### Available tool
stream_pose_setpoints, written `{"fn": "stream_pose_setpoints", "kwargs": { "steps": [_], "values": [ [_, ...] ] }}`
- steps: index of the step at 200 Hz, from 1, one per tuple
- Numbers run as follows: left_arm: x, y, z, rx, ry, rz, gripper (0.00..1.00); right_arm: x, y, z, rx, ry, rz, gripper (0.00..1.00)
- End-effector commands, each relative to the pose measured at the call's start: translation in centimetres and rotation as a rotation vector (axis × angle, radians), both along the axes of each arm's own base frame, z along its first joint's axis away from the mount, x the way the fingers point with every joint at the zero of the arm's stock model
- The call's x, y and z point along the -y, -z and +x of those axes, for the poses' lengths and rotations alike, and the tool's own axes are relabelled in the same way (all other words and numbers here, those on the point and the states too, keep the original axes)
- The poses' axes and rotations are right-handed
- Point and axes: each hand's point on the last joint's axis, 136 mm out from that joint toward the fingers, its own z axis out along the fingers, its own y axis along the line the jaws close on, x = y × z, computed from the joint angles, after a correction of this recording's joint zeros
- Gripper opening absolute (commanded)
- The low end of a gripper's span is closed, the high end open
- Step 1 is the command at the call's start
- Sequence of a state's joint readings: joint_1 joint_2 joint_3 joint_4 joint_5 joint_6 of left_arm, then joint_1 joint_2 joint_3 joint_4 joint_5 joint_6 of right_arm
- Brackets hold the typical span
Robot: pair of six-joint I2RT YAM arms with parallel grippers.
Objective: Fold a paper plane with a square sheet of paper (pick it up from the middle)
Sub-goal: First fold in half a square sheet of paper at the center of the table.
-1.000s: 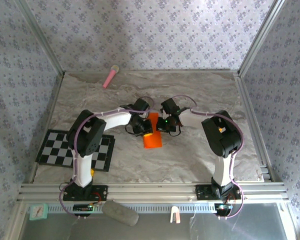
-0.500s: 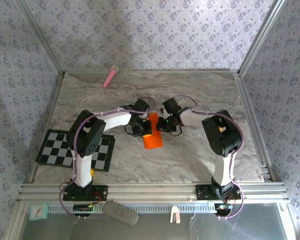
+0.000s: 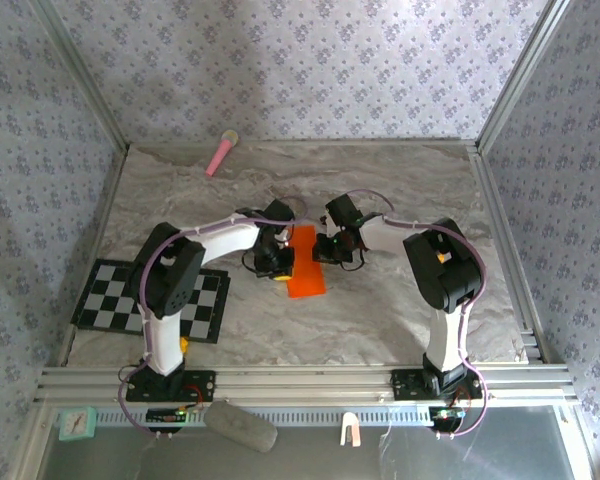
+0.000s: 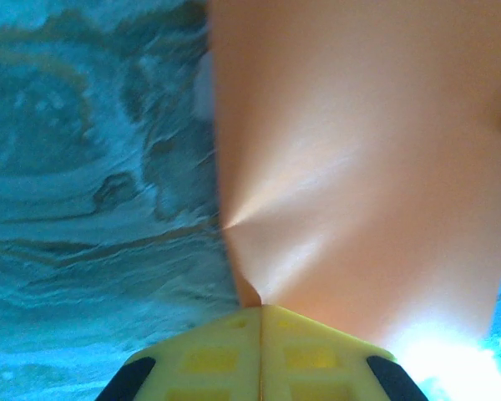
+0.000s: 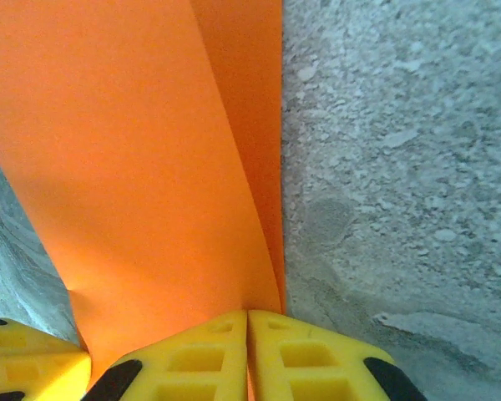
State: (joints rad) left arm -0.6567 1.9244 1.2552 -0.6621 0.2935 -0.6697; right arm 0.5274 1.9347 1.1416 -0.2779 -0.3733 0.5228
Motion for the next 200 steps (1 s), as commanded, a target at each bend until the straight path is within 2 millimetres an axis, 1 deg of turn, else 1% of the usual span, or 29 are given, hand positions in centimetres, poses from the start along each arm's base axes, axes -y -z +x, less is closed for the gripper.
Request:
{"fn": "stream_pose_setpoints", "kwargs": {
  "steps": [1, 21, 42, 66, 81, 83, 93, 104, 116, 125, 135, 157, 170, 187, 200],
  "values": [
    [-2.6, 0.8, -2.3, -0.055, 0.025, 0.099, 0.09, 5.9, 7.5, -5.2, -0.222, 0.034, -0.283, 0.10],
    [-3.9, 0.7, -2.3, -0.045, 0.018, 0.138, 0.09, 6.0, 7.5, -5.3, -0.222, 0.034, -0.283, 0.10],
    [-4.3, -0.7, -1.4, 0.002, 0.006, 0.137, 0.09, 6.0, 7.5, -5.3, -0.221, 0.035, -0.284, 0.10],
    [-2.8, -3.8, 0.3, 0.095, -0.004, 0.049, 0.09, 5.9, 7.4, -5.3, -0.220, 0.035, -0.281, 0.10],
    [-1.1, -5.2, 1.1, 0.126, -0.028, -0.043, 0.09, 5.9, 7.3, -5.2, -0.218, 0.039, -0.278, 0.10],
    [-0.6, -5.4, 1.5, 0.141, -0.031, -0.066, 0.10, 5.9, 7.3, -5.2, -0.218, 0.038, -0.277, 0.10],
    [0.7, -5.7, 2.0, 0.148, -0.051, -0.137, 0.10, 5.9, 7.3, -5.2, -0.219, 0.039, -0.276, 0.10],
    [2.3, -5.5, 2.3, 0.133, -0.065, -0.207, 0.10, 5.8, 7.4, -5.2, -0.220, 0.040, -0.274, 0.10],
    [3.5, -4.8, 2.3, 0.104, -0.079, -0.250, 0.10, 5.8, 7.4, -5.2, -0.219, 0.043, -0.271, 0.10],
    [4.0, -4.3, 2.4, 0.091, -0.080, -0.261, 0.10, 5.8, 7.5, -5.2, -0.221, 0.044, -0.271, 0.10],
    [4.0, -3.5, 2.5, 0.083, -0.087, -0.247, 0.10, 5.7, 7.5, -5.3, -0.224, 0.045, -0.268, 0.10],
    [3.3, -2.1, 2.9, 0.078, -0.108, -0.218, 0.10, 5.8, 7.5, -5.3, -0.224, 0.044, -0.268, 0.10],
    [2.5, -1.1, 2.8, 0.068, -0.121, -0.199, 0.10, 5.8, 7.5, -5.4, -0.225, 0.043, -0.269, 0.10],
    [1.1, 0.2, 2.0, 0.039, -0.126, -0.144, 0.10, 6.0, 7.6, -5.5, -0.228, 0.042, -0.276, 0.10],
    [-0.4, 1.2, 1.2, 0.021, -0.133, -0.099, 0.10, 6.1, 7.6, -5.6, -0.228, 0.043, -0.278, 0.10]
  ]
}}
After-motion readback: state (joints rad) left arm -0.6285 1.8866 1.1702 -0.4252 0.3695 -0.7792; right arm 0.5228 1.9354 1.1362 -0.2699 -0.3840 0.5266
